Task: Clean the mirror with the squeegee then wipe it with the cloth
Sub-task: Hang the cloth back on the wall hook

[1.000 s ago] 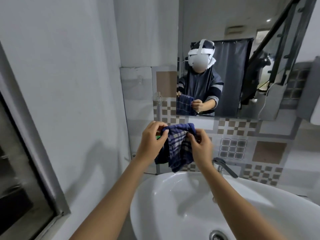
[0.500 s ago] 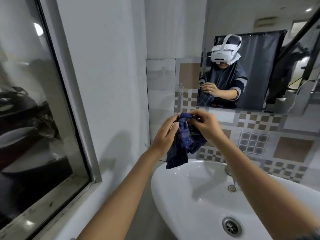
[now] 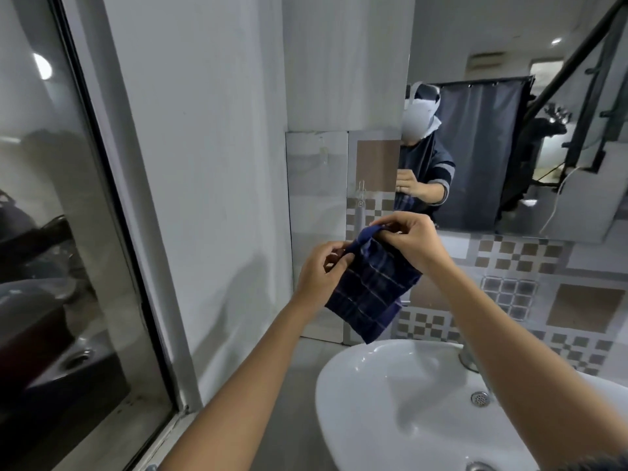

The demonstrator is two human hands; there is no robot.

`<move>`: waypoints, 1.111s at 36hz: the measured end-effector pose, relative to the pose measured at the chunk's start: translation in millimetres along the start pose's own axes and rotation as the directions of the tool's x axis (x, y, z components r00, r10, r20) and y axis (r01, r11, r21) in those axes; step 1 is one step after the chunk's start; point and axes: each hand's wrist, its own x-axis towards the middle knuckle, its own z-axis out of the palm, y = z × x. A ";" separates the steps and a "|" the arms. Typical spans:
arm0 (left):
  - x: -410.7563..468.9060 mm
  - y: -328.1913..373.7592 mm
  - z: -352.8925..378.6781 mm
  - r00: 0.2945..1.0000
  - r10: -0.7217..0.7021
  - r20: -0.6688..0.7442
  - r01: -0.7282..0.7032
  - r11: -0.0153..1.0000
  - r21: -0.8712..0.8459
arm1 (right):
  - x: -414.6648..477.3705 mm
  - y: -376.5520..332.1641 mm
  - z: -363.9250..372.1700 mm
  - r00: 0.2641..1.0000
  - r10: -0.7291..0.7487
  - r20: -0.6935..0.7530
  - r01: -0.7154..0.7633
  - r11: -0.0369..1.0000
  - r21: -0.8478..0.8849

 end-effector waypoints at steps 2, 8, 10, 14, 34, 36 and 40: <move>12.6 -5.3 -6.9 0.999 0.029 -0.030 -0.028 0.998 0.049 | 9.8 0.9 1.6 1.000 0.008 0.004 -0.008 0.999 -0.033; 65.6 -11.5 -33.6 0.982 0.157 -0.106 -0.139 0.977 0.162 | 43.5 -2.1 0.0 0.999 0.018 0.050 -0.012 0.994 -0.111; 84.6 -10.5 -39.4 0.976 0.183 -0.119 -0.160 0.970 0.182 | 57.7 -3.8 0.6 1.000 0.006 0.012 -0.005 0.993 -0.118; 124.2 -2.7 -47.0 0.956 0.223 -0.190 -0.185 0.962 0.199 | 91.4 -13.1 6.9 0.994 -0.034 -0.102 0.023 0.994 -0.110; 275.4 -26.7 -61.1 0.805 0.302 -0.511 -0.207 0.950 0.235 | 247.2 -16.3 67.3 0.921 -0.192 -0.338 0.078 0.942 -0.325; 274.7 -35.6 -57.1 0.803 0.297 -0.517 -0.202 0.951 0.232 | 244.3 -6.2 73.4 0.927 -0.193 -0.321 0.075 0.935 -0.348; 269.7 -48.2 -50.7 0.806 0.289 -0.516 -0.219 0.956 0.194 | 234.0 9.6 81.0 0.930 -0.200 -0.310 0.091 0.938 -0.335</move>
